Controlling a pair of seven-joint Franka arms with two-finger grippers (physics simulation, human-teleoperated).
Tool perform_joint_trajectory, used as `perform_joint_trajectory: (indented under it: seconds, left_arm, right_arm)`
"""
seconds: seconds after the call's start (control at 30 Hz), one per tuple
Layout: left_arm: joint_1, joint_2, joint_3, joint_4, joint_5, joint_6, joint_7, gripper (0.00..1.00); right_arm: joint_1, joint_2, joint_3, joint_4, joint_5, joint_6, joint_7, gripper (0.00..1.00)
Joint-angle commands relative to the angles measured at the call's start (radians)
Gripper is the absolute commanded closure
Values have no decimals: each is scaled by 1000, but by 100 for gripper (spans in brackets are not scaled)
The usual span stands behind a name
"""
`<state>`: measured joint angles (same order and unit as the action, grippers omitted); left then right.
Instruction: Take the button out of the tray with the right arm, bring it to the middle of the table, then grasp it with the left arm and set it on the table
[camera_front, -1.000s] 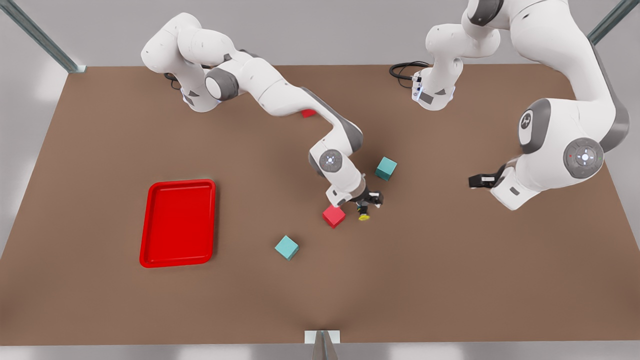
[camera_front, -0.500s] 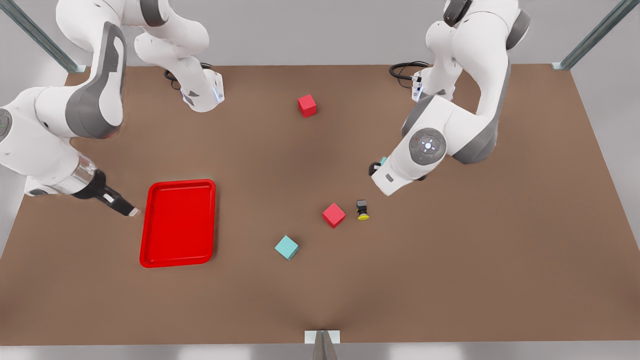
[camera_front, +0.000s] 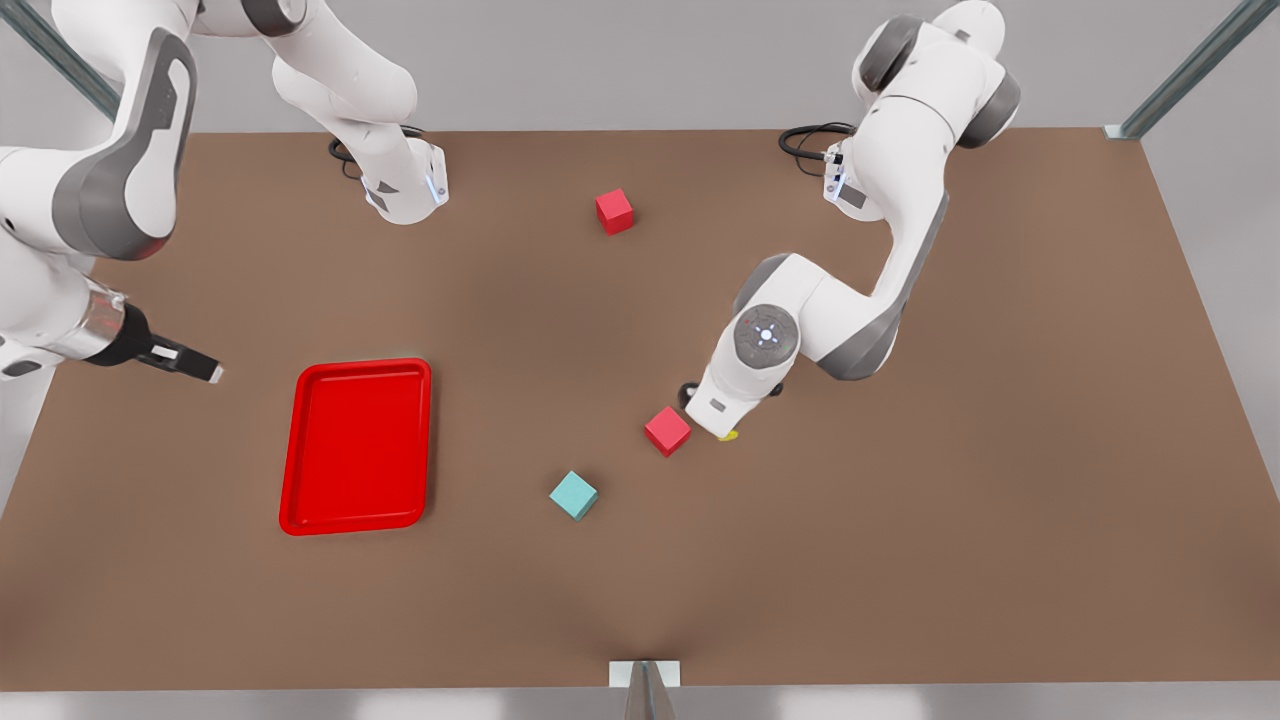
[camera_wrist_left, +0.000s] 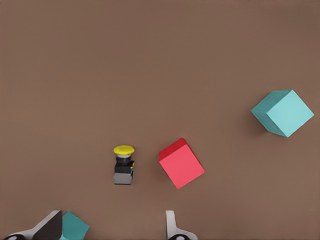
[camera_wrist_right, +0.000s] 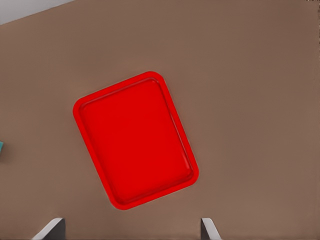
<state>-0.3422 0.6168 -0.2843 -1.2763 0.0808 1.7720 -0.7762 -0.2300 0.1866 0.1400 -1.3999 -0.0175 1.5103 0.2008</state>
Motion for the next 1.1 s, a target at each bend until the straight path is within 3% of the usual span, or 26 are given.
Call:
perform_joint_trajectory:
  seconds: [0.0, 0.1, 0.2, 0.33, 0.57, 0.77, 0.9, 1.07]
  left_arm:
    - [51, 12, -1, -57, -35, 168, -166, 0]
    - [35, 75, 0, -86, 16, 244, -163, 0]
    - [15, 86, 0, -182, 47, 353, -163, 0]
    - [40, 34, 0, -255, 66, 343, -149, 0]
    - [60, 9, -3, -313, 97, 363, -75, 0]
    - [-14, 20, -13, -330, 100, 328, -89, 0]
    - [-9, 11, -15, -437, 180, 428, -77, 0]
    - [-11, 34, -13, -443, 180, 468, -81, 0]
  right_arm:
    - [12, -7, 1, -1, -19, -19, -233, 0]
    - [18, -6, 70, 36, -7, -2, -227, 0]
    - [51, 37, 70, 87, -5, 50, -227, 0]
    - [37, 37, 64, 82, 51, 1, -103, 0]
    - [40, 31, 67, 87, 57, -4, -103, 0]
    - [35, 27, 66, 87, 80, -7, -103, 0]
    - [34, 25, 61, 87, 79, -15, -104, 0]
    - [37, 22, 61, 87, 80, -15, -104, 0]
